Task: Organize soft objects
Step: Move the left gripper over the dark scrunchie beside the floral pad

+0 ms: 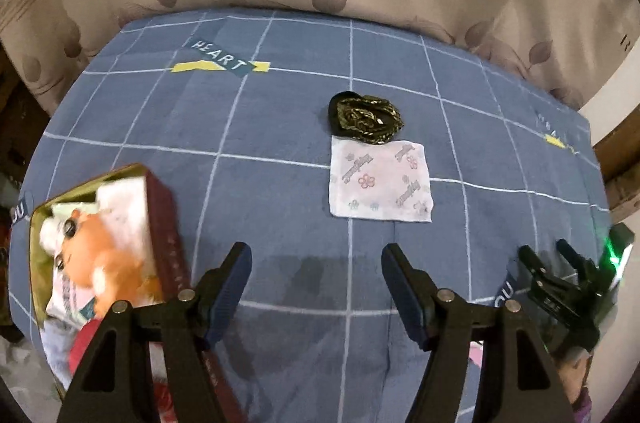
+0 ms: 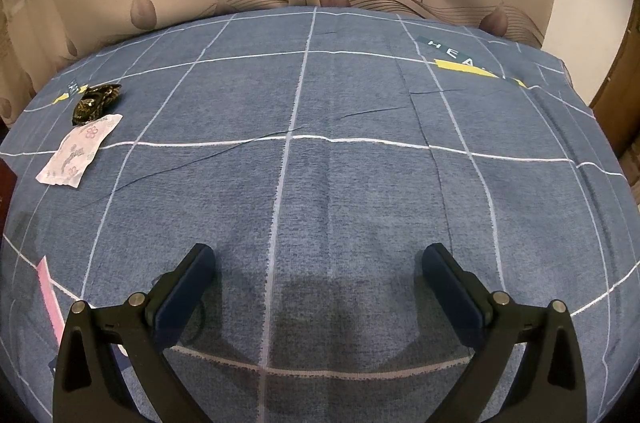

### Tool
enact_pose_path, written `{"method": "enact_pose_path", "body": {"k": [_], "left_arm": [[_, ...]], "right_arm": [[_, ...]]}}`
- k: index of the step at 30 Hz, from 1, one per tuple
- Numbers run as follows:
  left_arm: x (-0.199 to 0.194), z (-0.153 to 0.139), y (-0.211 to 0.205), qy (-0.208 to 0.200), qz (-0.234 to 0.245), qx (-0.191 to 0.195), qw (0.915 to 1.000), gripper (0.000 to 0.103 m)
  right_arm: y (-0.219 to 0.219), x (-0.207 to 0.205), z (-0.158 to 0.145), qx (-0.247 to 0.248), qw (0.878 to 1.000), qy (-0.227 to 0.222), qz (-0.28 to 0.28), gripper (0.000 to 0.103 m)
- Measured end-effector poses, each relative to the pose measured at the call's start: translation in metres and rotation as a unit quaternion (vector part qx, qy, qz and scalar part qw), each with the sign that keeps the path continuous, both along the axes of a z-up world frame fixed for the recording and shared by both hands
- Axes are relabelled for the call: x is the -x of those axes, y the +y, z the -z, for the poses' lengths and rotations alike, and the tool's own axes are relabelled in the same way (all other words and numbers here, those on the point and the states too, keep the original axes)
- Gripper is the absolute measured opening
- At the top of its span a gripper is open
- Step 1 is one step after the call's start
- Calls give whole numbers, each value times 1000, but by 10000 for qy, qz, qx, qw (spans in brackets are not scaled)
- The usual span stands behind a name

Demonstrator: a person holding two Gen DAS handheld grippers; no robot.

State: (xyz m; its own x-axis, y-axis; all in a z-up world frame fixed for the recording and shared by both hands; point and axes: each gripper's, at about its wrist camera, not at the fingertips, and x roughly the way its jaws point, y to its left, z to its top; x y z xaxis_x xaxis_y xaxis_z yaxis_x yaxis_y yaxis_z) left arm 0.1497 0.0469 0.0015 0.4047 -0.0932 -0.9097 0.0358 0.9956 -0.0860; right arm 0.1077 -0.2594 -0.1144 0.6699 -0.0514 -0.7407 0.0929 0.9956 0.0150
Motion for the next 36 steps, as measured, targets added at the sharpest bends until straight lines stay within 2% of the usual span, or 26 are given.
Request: {"method": "enact_pose_path", "body": {"k": [3, 10, 15, 21, 26, 36], "left_arm": [[-10, 10, -4, 118, -10, -9, 9999, 69], [-25, 33, 0, 464, -254, 486, 9974, 69], [-31, 41, 6, 508, -372, 520, 9967, 69], [-40, 46, 0, 158, -113, 0, 9998, 69], [-45, 51, -14, -83, 198, -466, 9987, 69], [-45, 60, -27, -138, 422, -677, 9967, 69]], "right_arm": [[0, 0, 0, -4, 10000, -3, -17, 103], [2, 1, 0, 17, 10000, -7, -22, 103], [1, 1, 0, 16, 10000, -7, -23, 103], [2, 1, 0, 15, 10000, -7, -25, 103], [2, 1, 0, 17, 10000, -10, -25, 103], [2, 1, 0, 16, 10000, -12, -31, 103]]}}
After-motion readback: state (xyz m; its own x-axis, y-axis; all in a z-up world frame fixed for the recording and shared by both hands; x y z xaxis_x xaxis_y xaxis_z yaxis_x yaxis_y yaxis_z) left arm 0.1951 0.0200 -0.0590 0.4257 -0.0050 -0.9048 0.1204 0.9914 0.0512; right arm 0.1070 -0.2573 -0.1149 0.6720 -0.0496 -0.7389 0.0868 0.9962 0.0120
